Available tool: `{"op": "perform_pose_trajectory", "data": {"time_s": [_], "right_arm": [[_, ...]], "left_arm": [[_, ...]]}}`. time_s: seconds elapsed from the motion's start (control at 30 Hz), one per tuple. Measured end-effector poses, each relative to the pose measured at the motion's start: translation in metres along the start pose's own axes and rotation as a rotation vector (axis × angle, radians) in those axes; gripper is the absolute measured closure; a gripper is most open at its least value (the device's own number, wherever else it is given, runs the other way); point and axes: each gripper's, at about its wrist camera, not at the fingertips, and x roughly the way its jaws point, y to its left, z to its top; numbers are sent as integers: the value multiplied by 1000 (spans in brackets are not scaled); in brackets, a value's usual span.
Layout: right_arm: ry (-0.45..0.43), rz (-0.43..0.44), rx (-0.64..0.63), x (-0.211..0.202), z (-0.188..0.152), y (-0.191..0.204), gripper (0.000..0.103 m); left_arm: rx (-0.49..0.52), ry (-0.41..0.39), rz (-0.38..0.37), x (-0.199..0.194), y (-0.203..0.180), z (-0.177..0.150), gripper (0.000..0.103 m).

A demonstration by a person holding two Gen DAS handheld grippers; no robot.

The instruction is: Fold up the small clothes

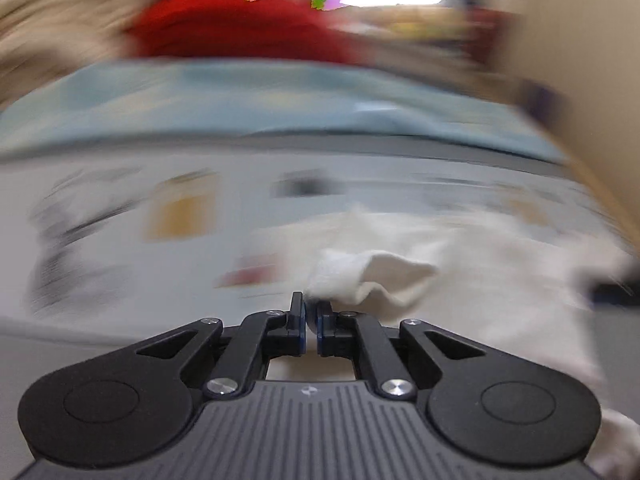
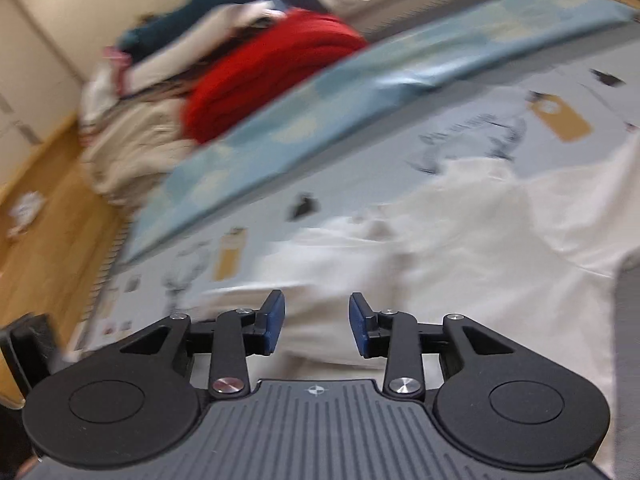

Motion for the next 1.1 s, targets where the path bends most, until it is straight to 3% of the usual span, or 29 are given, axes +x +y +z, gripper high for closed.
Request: {"op": "perform_pose_trajectory", "data": {"time_s": [0.07,0.17,0.2,0.23,0.3,0.33,0.43,0.5,0.53,0.63,0.7,0.73,0.8,0.83,0.9,0.93,1.0,1.1], "right_arm": [[59,-150,3,13,-1,-12,66],[176,-356,-10,33,-8,-30,66],[205,-377,5,37,-11,-36,66],[218,-376,24,39,-13,-41,66],[220,-356,50,38,-15,-44,66],[216,-357,40,38,-14,-44,66],[207,-383,2,38,-13,-42,66],[205,-389,18,38,-12,-42,66],[203,-391,28,38,-11,-44,66],[207,-403,34,36,-13,-49,66],[205,-406,43,35,-12,-52,66],[202,-406,49,33,-12,-54,66],[194,-410,62,30,-10,-59,66],[190,-410,69,29,-8,-61,66],[183,-407,73,27,-6,-64,66],[179,-406,75,27,-6,-66,66],[181,-407,84,26,-6,-70,66],[180,-396,96,24,-6,-73,66]], "left_arm": [[-136,26,236,2,78,5,98],[-336,65,914,-17,188,-5,96],[-392,65,1035,-28,209,-9,96],[-440,45,1024,-36,219,-10,96],[-466,-17,862,-41,212,-5,96],[-437,-35,767,-37,200,0,95],[-311,-23,360,-9,150,11,75],[-270,17,186,10,120,10,73],[-235,35,136,18,105,8,73],[-130,111,121,46,84,-4,73],[-138,212,237,62,97,-19,75],[-144,201,300,59,105,-20,74],[-32,256,652,60,108,-15,75],[-59,278,722,62,116,-18,76],[-216,263,688,59,133,-17,84],[-227,233,659,56,129,-10,84],[-170,128,543,49,108,1,82],[-98,17,281,49,68,18,75]]}}
